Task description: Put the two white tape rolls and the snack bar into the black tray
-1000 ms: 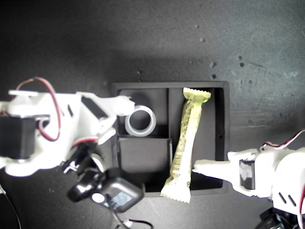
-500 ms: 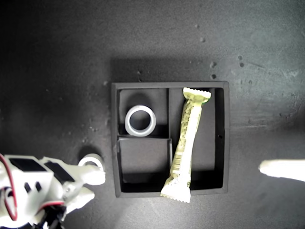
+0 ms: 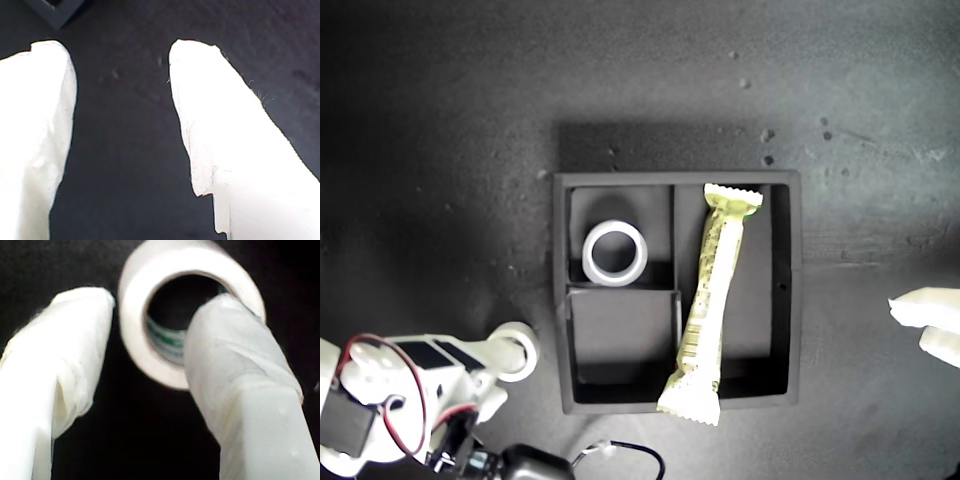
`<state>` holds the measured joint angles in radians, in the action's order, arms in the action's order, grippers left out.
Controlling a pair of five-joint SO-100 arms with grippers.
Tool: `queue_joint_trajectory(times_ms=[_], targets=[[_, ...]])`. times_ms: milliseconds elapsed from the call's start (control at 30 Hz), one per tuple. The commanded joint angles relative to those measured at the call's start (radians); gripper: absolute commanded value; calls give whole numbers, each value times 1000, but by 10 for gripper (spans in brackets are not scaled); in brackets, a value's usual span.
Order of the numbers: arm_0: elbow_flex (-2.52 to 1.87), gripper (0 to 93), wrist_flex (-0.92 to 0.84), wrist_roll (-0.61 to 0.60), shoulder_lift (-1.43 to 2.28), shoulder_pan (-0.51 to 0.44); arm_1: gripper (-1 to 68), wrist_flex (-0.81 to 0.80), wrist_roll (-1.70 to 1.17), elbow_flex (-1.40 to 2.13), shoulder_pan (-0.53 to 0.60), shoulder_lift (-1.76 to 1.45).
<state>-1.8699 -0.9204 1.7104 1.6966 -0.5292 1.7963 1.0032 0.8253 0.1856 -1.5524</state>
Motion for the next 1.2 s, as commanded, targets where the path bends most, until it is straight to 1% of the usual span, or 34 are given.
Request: queue_joint_trajectory(times_ms=[0,133,433,600,667,733,800,867,933,1000,1100,1167], targets=[[2,112,18,18,-5,-5,74,3,26,3,-25,-57],[-11,112,37,37,-14,-15,51,3,31,14,-43,-80],[-109,116,169,43,-31,-8,48,3,35,8,-37,-83],[-179,116,245,60,-52,15,47,3,34,-8,-26,-83],[-201,99,261,78,-61,28,43,3,34,-14,-21,-83],[-222,66,267,92,-60,40,25,3,35,-38,-20,-83],[-242,32,267,94,-32,52,3,3,54,-86,-21,-97],[-264,6,265,75,23,60,1,3,80,-147,-26,-121],[-275,1,241,48,97,64,0,3,129,-158,-46,-179],[-262,0,169,23,170,72,-1,3,186,-84,-80,-278],[-198,0,17,-23,261,89,-2,3,265,135,-141,-476],[-143,0,-61,-67,302,109,-2,-6,307,301,-163,-607]])
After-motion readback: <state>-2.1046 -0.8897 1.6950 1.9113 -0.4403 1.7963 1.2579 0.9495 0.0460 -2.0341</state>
